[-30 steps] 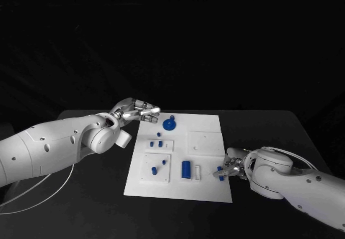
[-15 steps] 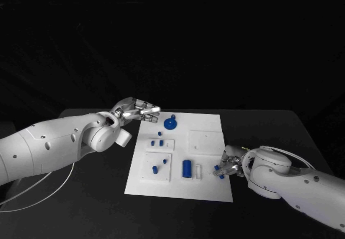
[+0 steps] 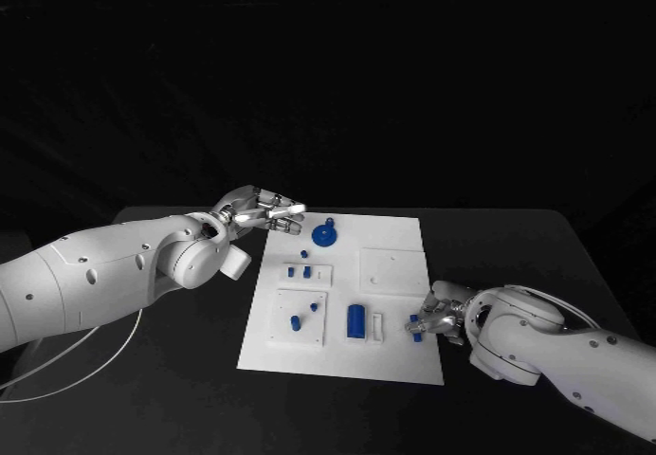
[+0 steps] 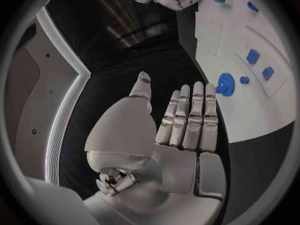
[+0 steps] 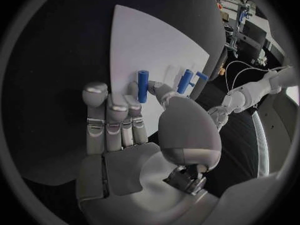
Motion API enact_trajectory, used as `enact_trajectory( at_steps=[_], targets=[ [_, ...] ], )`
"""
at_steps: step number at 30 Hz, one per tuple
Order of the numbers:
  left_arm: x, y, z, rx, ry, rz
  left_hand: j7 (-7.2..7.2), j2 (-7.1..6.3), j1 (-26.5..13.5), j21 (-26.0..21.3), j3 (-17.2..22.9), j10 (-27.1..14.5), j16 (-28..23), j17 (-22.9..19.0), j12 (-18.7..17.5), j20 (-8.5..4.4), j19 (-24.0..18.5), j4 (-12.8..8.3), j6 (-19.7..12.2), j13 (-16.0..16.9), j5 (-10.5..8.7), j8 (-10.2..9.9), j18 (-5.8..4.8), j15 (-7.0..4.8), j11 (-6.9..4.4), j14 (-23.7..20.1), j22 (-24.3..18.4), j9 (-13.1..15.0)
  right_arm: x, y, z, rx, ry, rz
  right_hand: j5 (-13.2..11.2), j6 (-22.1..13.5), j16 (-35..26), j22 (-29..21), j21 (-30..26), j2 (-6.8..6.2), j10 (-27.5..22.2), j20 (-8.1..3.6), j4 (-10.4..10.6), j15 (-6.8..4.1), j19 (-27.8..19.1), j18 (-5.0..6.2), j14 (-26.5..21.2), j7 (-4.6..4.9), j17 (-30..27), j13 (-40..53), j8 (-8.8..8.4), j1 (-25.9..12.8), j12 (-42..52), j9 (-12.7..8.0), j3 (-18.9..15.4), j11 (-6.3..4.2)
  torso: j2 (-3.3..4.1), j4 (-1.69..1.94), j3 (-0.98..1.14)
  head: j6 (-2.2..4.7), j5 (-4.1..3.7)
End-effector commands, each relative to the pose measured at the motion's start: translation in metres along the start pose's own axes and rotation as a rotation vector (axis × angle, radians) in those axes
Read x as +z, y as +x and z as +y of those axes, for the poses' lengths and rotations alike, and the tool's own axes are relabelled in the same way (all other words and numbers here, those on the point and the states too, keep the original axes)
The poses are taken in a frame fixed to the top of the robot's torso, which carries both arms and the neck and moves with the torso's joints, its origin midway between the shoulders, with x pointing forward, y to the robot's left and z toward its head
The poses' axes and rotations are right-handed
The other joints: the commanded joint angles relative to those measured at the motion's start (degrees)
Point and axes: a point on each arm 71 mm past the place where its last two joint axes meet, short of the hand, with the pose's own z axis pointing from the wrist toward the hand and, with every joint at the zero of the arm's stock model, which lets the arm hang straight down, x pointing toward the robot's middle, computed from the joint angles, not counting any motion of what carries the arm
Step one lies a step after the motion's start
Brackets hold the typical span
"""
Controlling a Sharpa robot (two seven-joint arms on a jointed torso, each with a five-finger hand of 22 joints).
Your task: Assemble the parts on the task board
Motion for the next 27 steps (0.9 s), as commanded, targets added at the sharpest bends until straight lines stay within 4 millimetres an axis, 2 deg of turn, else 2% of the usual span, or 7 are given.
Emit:
enact_trajectory(
  at_steps=[1, 4, 13, 27],
  targets=[
    [0.001, 0.003, -0.001, -0.011, 0.000, 0.019, 0.06, -0.24, 0.1, -0.1, 0.0, 0.0, -0.2, 0.0, 0.2, -0.03, -0.2, 0.1, 0.2, 0.0, -0.35, -0.1, -0.58, 0.22, 0.08, -0.2, 0.0, 0.1, -0.001, 0.011, 0.001, 0.110, -0.004, 0.059, 0.1, -0.6, 0.1, 3.8, 0.0, 0.09, 0.7, 0.02, -16.9, -0.08, 2.7, 0.64, 0.0, 1.07, -0.1, -0.1, 0.20, -0.5, 0.2, -48.0, 16.2, -0.29, -0.01, 0.01, -0.04, -0.02, -0.01],
    [0.001, 0.003, -0.001, -0.010, -0.002, 0.021, 0.06, -0.24, 0.1, -0.1, 0.0, 0.0, -0.2, 0.0, 0.2, -0.03, -0.2, 0.1, 0.2, 0.0, -0.35, -0.1, -0.58, 0.22, 0.08, -0.2, 0.0, 0.1, -0.003, 0.012, 0.007, 0.158, -0.030, 0.061, -3.0, -0.3, 0.0, 3.7, -0.3, 0.58, 0.8, 0.04, -16.8, -0.07, 2.8, 0.59, 0.1, 0.99, -0.2, -0.1, 0.19, -0.3, 0.4, -48.2, 14.0, -0.32, 0.00, 0.03, -0.05, -0.03, -0.03],
    [0.001, 0.004, -0.001, -0.009, -0.004, 0.025, 0.06, -0.24, 0.1, -0.1, 0.0, 0.0, -0.2, 0.0, 0.2, -0.03, -0.2, 0.1, 0.2, 0.0, -0.35, -0.1, -0.58, 0.22, 0.08, -0.2, 0.0, 0.1, -0.005, 0.012, 0.017, 0.268, -0.063, 0.055, -4.4, 0.4, -0.5, 3.6, -0.9, 0.69, 0.5, 0.06, -17.0, -0.03, 2.8, 0.51, 0.0, 0.85, -0.7, -0.7, 0.21, 0.2, -0.4, -48.2, 14.0, -0.31, -0.02, 0.02, -0.06, -0.12, 0.05],
    [0.002, 0.005, -0.001, -0.008, -0.006, 0.030, 0.04, 0.03, 0.1, -0.1, -0.2, -0.1, -0.2, 0.0, 0.2, -0.01, -0.2, -0.1, 0.3, 0.0, -0.35, -0.1, -0.56, 0.23, 0.10, -0.2, 0.0, 0.1, -0.002, 0.015, 0.028, 0.272, -0.069, 0.088, -4.8, 1.2, -0.3, 3.7, -1.1, 1.18, 0.6, 0.06, -16.8, -0.05, 2.9, 0.40, 0.1, 0.62, -0.6, -0.8, 0.20, 0.1, -0.1, -48.0, 12.2, -0.43, 0.01, 0.01, -0.03, 0.00, 0.09]
  ],
)
